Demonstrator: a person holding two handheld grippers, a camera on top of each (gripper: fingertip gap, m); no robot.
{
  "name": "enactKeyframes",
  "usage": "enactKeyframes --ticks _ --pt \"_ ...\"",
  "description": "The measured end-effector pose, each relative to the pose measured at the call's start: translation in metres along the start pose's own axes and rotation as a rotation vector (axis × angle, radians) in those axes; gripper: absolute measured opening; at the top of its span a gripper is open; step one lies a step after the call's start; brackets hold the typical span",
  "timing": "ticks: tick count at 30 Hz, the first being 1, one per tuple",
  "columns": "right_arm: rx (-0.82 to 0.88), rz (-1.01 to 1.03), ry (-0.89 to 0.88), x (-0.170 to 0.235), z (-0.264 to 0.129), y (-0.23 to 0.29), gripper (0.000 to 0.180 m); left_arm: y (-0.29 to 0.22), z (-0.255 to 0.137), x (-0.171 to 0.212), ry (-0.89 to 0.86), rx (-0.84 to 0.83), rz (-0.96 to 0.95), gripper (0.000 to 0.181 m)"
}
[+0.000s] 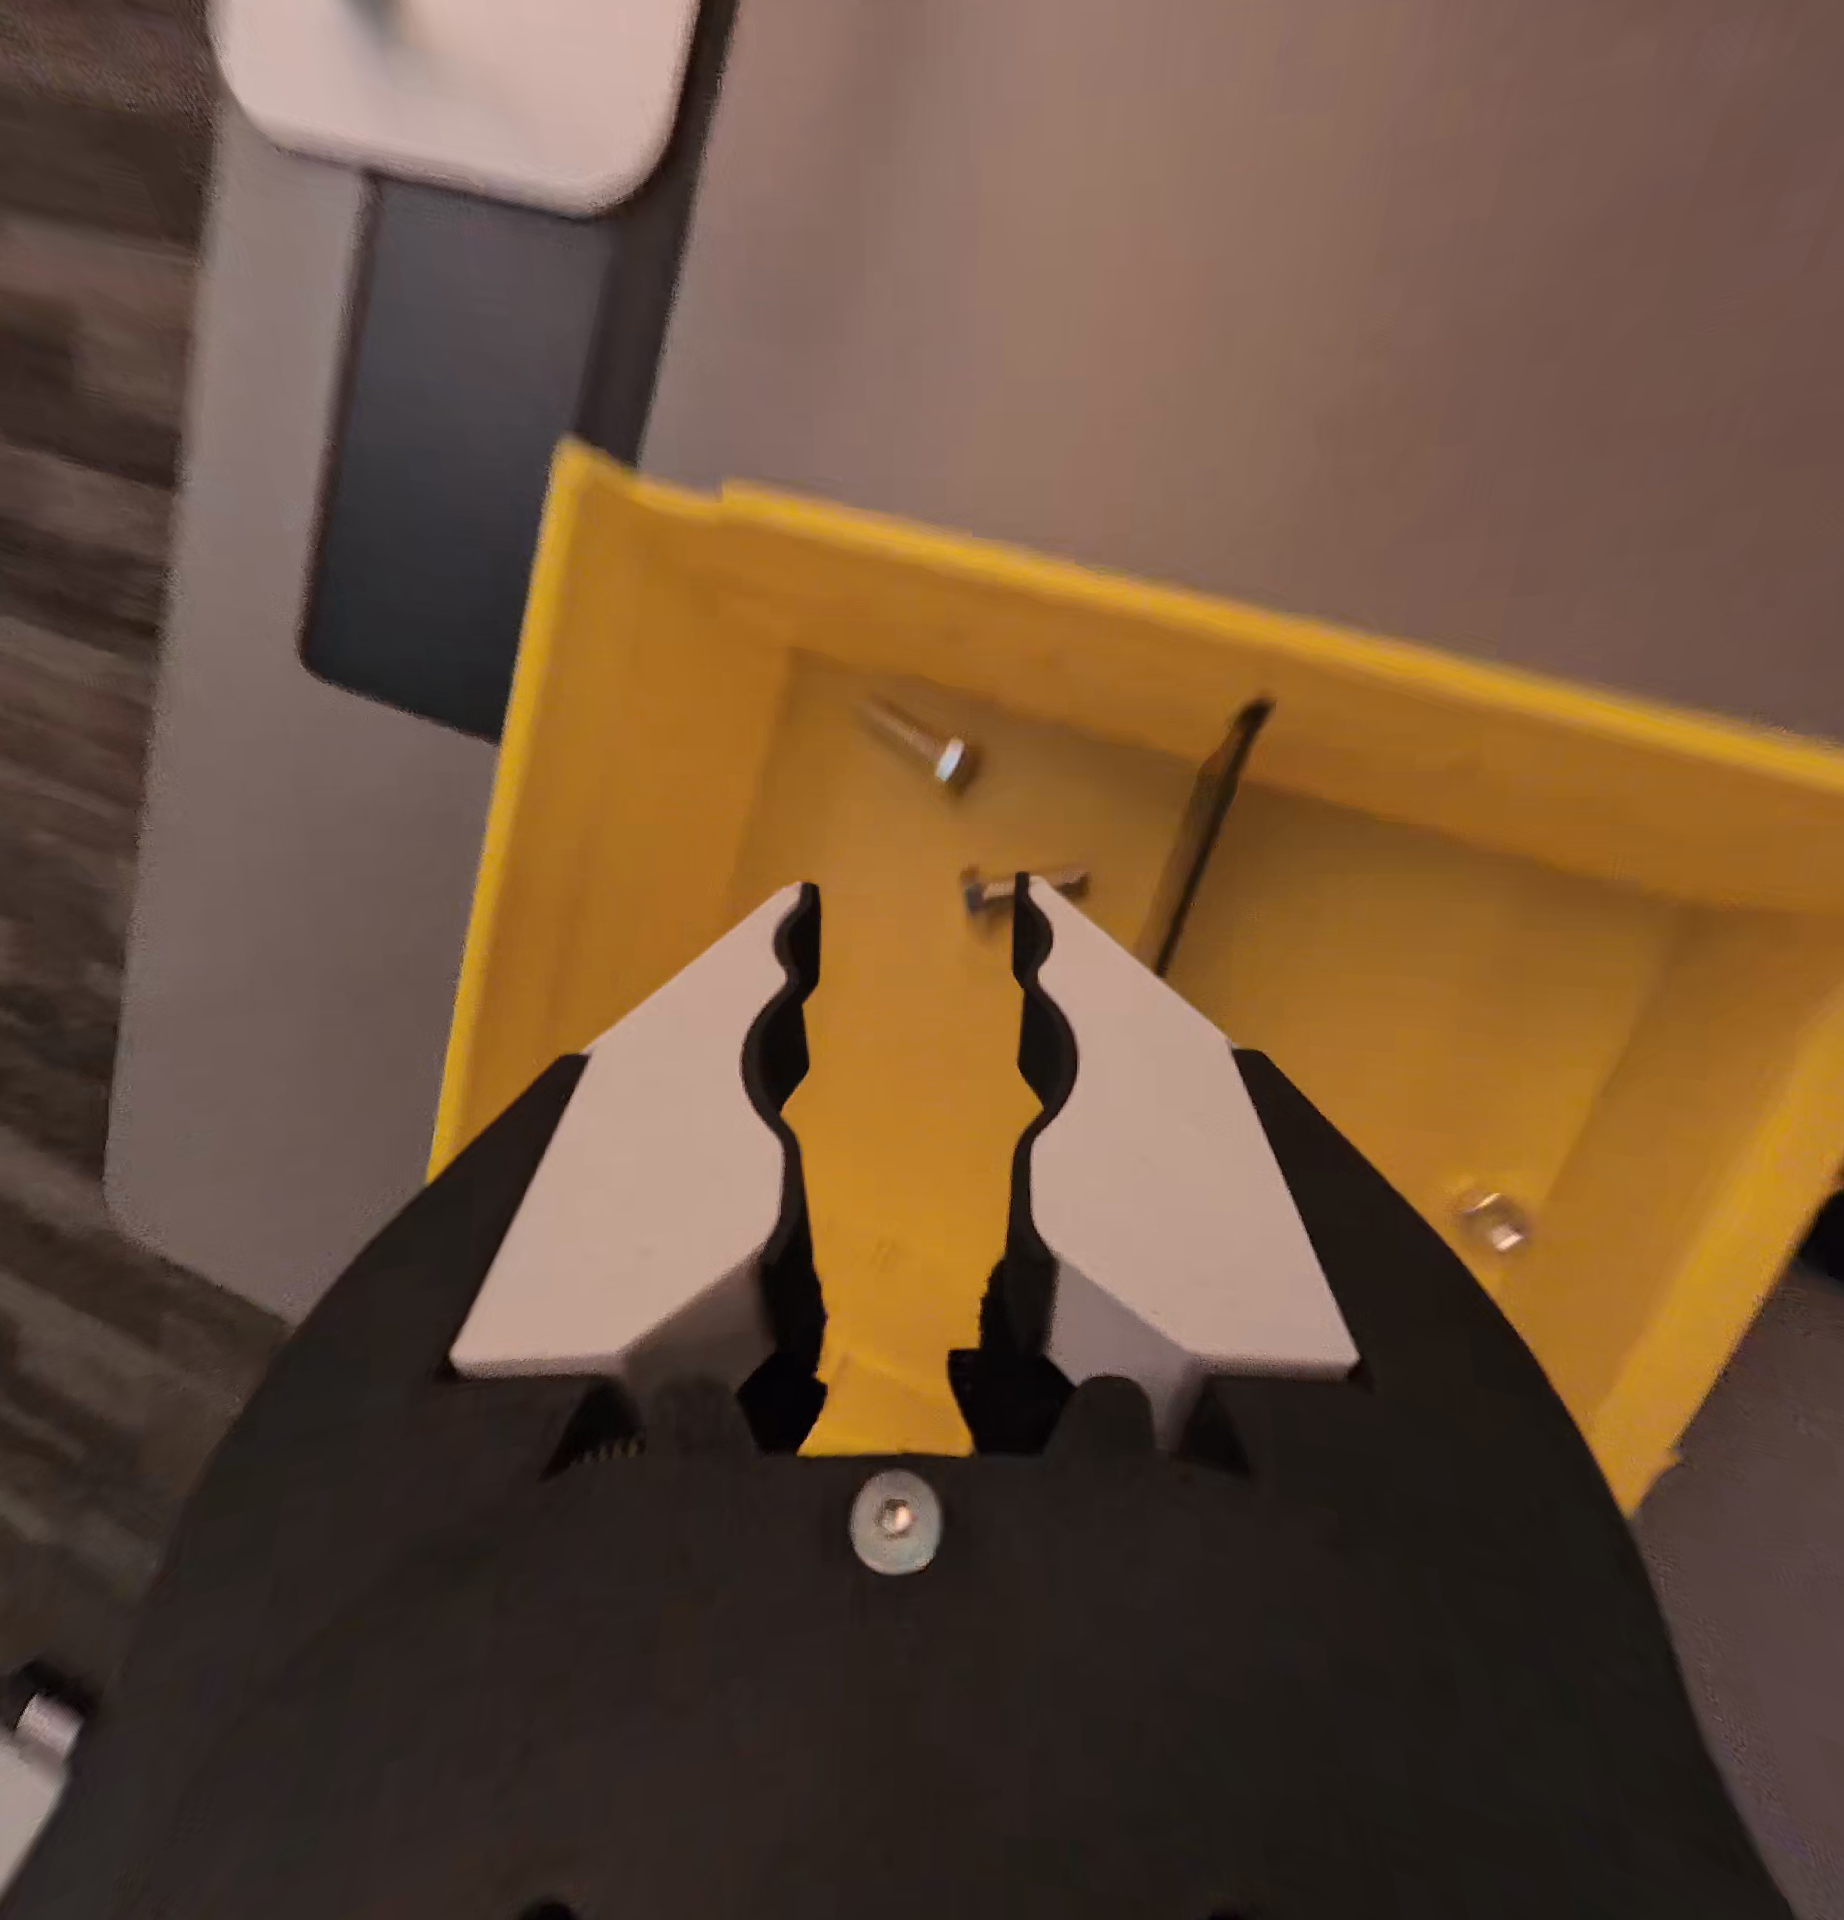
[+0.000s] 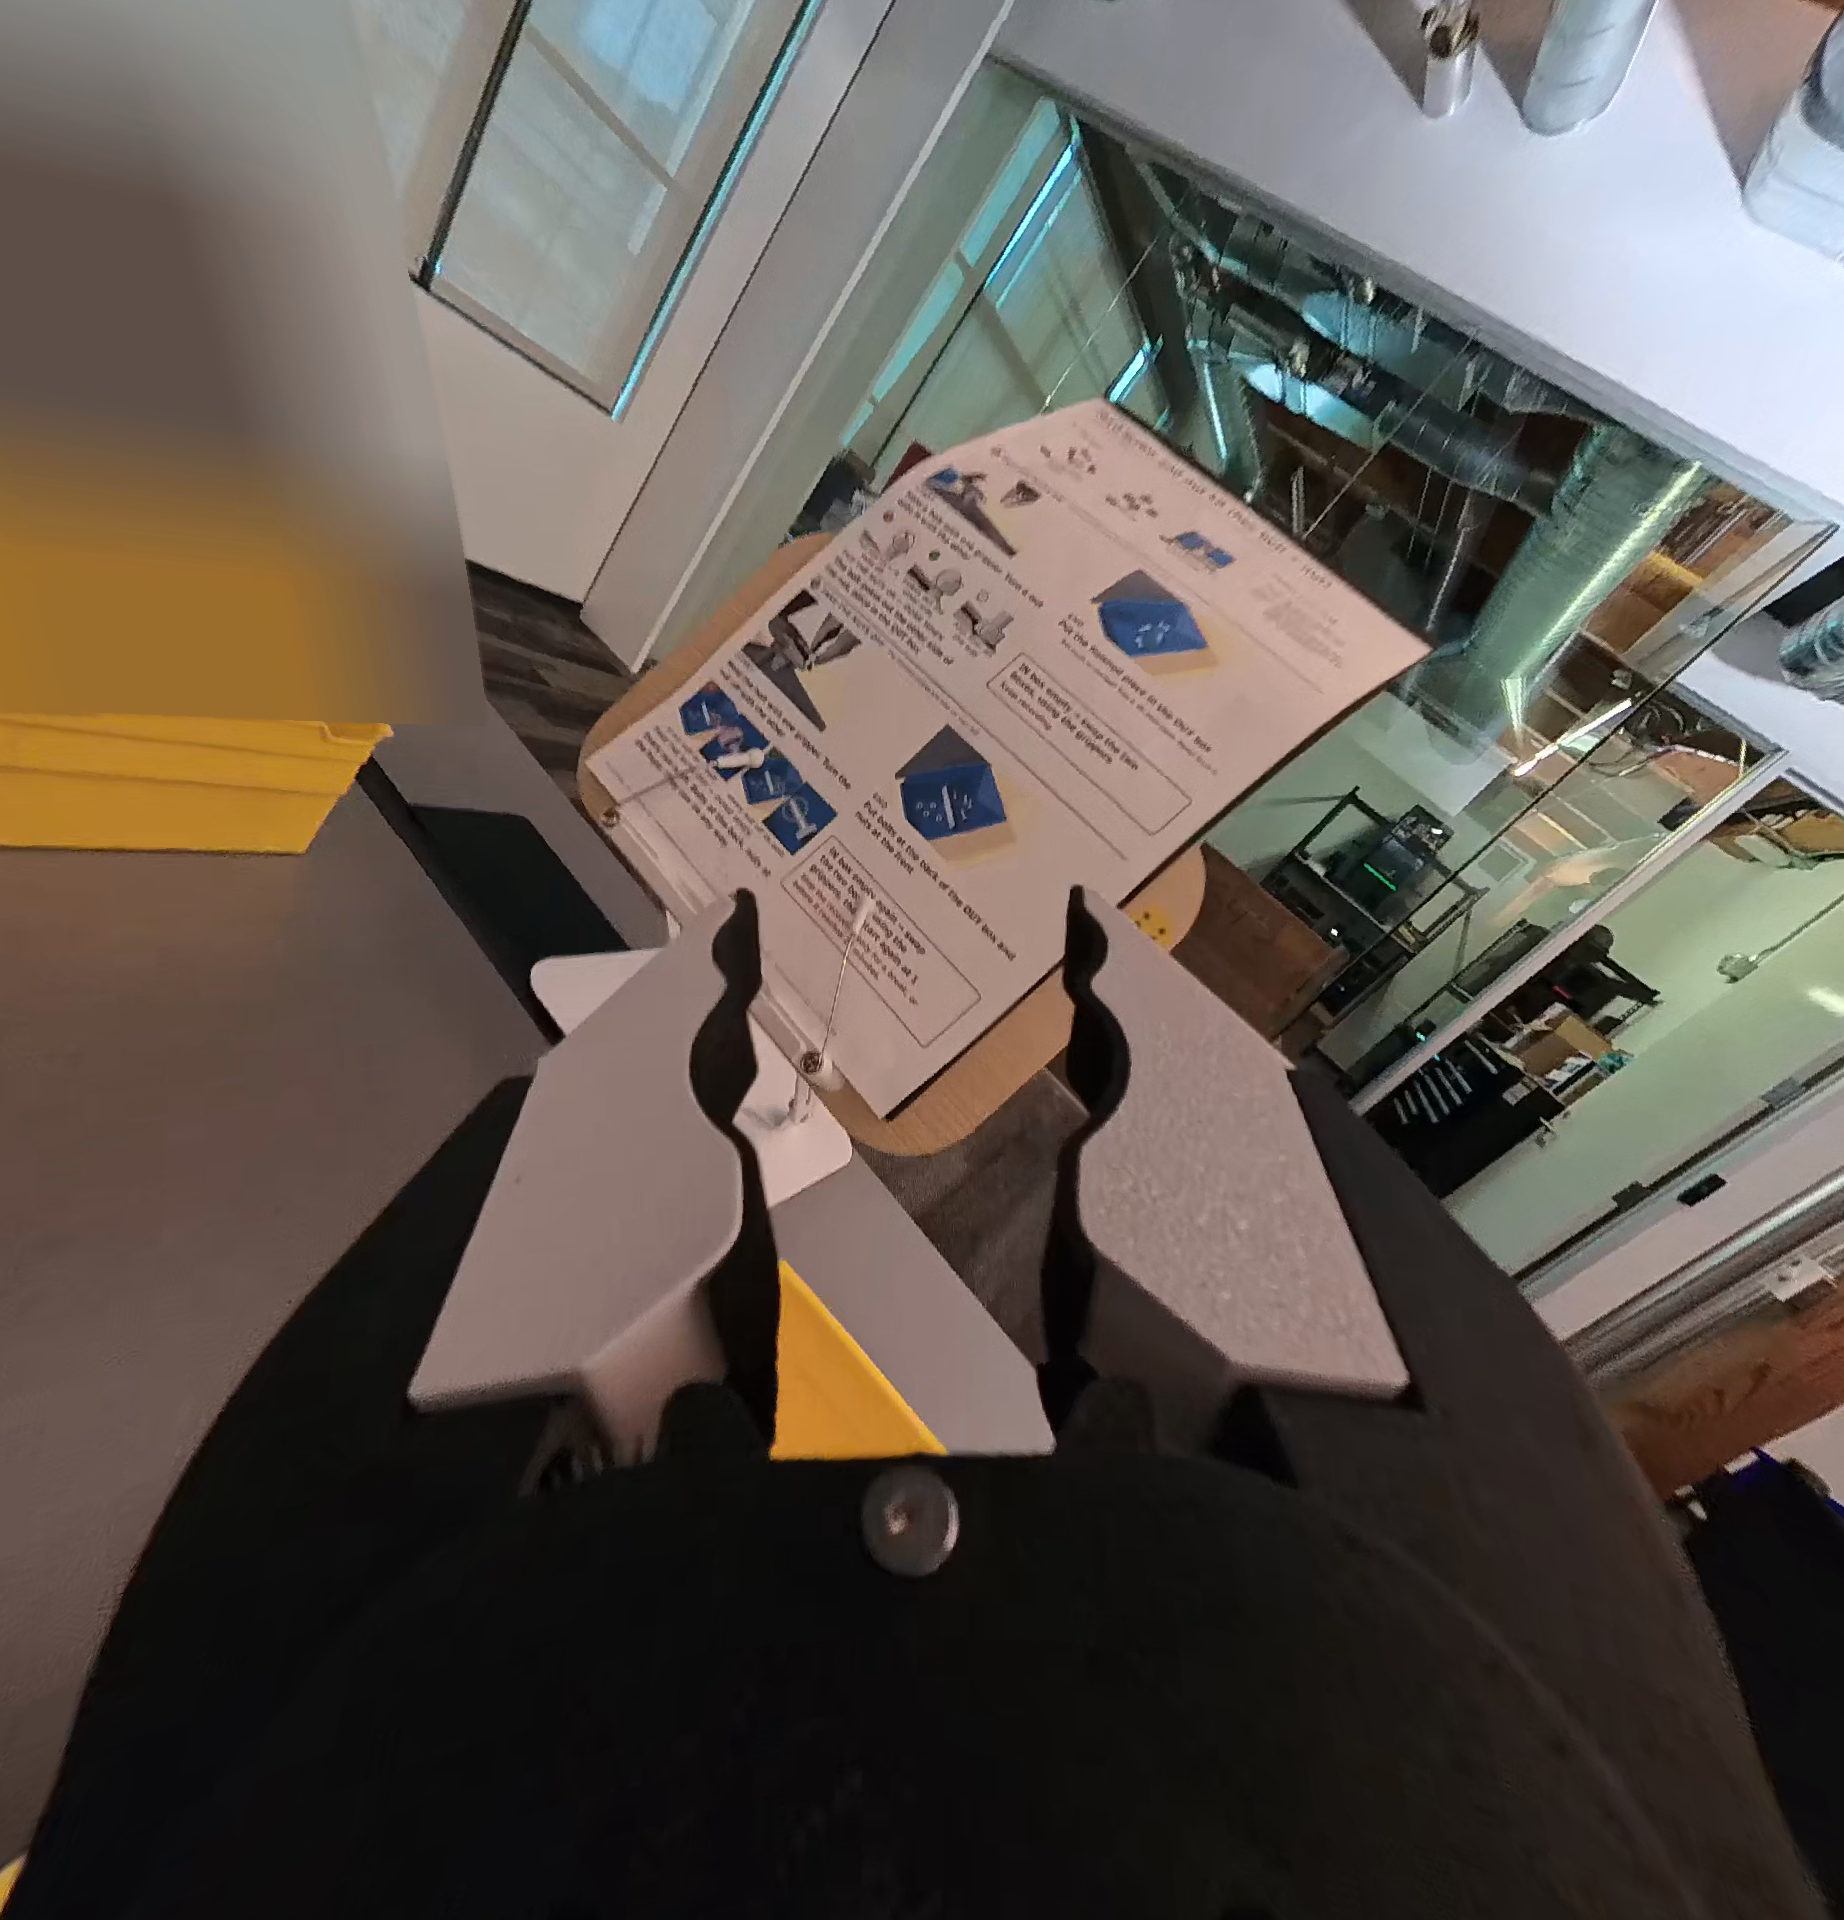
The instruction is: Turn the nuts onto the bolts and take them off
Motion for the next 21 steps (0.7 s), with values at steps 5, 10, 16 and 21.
enactKeyframes --ticks 5,10,16,21 --pt "-0.026 -0.040 0.111 0.016 0.015 0.004 0.059 0.016 0.050 0.027 0.205 0.101 0.025 0.048" --pt "-0.064 -0.050 0.172 0.028 0.031 0.009 0.059 0.013 0.070 0.028 0.143 0.269 -0.028 0.047" --pt "-0.093 -0.083 0.239 0.037 0.044 0.017 0.060 0.006 0.087 0.029 0.169 0.314 0.033 0.038" --pt "-0.127 -0.110 0.253 0.038 0.048 0.023 0.059 0.004 0.089 0.027 0.104 0.382 -0.011 0.013"
Point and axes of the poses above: each gripper's, where its closed fingertips meet, z out along the fingers, x out of its underside, y = z × x across the jaws, the point moved 10 cm from there along -z, back along the fingers, and after that the axes turned 8 degrees about -x, right-handed, at the moved point
